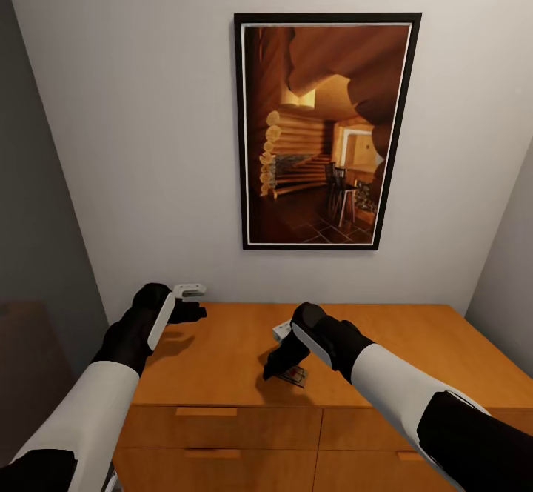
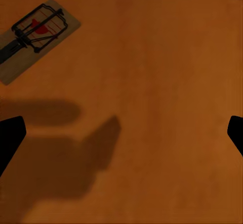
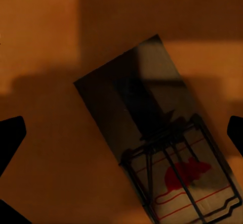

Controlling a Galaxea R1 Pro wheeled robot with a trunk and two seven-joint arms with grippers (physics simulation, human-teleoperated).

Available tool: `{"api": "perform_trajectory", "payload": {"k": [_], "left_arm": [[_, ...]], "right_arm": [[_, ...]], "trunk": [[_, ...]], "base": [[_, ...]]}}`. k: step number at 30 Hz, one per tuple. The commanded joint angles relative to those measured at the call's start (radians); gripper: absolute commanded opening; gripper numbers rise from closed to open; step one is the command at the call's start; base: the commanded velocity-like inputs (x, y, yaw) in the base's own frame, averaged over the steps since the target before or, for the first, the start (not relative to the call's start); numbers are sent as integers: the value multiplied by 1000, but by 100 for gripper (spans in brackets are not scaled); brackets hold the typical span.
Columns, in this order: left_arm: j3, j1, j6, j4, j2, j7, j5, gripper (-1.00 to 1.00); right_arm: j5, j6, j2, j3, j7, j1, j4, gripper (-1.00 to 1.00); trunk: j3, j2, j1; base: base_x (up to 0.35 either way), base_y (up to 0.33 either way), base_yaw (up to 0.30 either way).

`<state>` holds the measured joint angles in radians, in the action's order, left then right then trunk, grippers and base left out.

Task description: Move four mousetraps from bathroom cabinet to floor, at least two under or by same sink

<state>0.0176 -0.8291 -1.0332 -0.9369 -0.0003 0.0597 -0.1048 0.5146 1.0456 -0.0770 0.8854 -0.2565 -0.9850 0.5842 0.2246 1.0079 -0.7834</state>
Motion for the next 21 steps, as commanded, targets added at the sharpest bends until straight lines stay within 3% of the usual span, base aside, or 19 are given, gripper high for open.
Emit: {"api": "perform_trajectory", "payload": {"k": [1, 12, 13, 21], "left_arm": [[1, -1, -4, -1, 0, 6, -9, 100], [1, -1, -4, -2, -1, 6, -9, 100], [1, -1, -4, -2, -1, 6, -9, 100], [1, -1, -4, -3, -1, 6, -14, 100]], "right_arm": [[-10, 2, 0, 3, -11, -1, 0, 100], [-10, 2, 0, 2, -12, -1, -7, 100], [-10, 2, 1, 2, -12, -1, -9, -100], [-10, 2, 43, 1, -13, -1, -19, -100]], "trunk": [[1, 1, 0], [1, 1, 0], [1, 1, 0], [1, 1, 0]], "base": [[0, 0, 0], [0, 0, 0], [0, 0, 0], [0, 0, 0]]}}
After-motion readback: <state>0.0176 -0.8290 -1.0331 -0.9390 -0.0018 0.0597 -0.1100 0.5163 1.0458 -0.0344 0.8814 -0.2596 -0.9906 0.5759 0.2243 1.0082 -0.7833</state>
